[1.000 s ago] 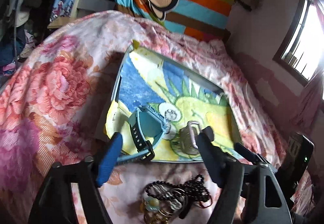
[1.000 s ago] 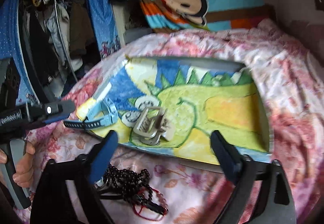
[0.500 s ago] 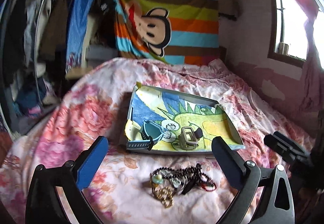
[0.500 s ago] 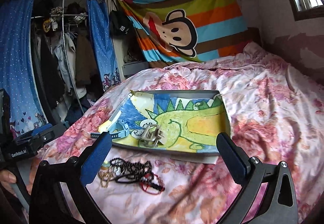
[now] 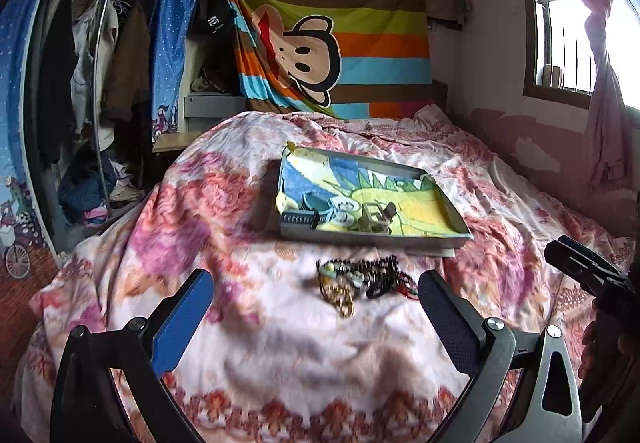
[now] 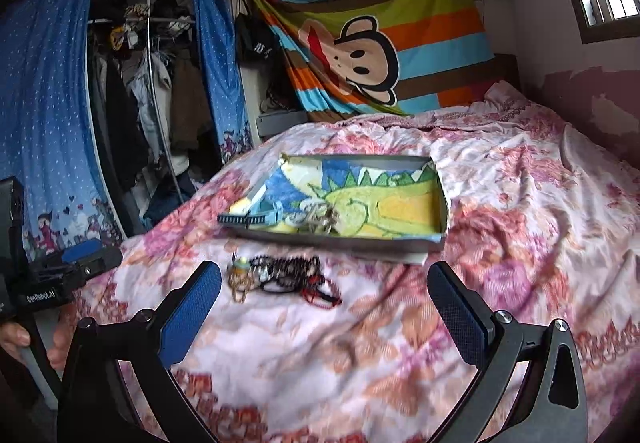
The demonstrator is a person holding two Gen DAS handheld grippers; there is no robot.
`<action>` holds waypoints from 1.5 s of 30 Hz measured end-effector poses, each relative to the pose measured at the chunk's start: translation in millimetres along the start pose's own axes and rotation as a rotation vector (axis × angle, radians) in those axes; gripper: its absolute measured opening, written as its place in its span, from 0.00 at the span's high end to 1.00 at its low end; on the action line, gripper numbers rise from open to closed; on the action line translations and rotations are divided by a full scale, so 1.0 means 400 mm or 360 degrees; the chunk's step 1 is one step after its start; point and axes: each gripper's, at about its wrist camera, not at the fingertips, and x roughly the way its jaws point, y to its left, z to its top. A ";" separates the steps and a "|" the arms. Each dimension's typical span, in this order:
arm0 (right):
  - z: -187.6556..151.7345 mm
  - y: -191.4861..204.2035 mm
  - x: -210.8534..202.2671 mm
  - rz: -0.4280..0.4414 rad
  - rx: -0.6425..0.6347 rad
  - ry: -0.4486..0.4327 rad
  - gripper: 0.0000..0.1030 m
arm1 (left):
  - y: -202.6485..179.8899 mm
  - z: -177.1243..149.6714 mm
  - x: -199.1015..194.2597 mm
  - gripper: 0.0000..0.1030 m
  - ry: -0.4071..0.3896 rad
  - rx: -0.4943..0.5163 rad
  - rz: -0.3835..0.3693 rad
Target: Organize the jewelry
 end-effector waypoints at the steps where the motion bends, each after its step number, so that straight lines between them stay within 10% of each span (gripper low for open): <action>1: -0.011 0.004 -0.009 -0.0015 -0.0009 0.0022 0.02 | 0.001 -0.008 -0.009 0.00 0.0012 0.0002 -0.0004; 26: -0.101 0.006 0.069 -0.0067 -0.0025 0.0350 0.02 | -0.030 -0.081 0.029 0.00 0.0310 0.0112 0.0067; 45: -0.005 -0.049 0.218 -0.0037 -0.0153 0.0363 0.02 | 0.046 0.006 0.219 0.00 0.0496 0.0060 -0.0011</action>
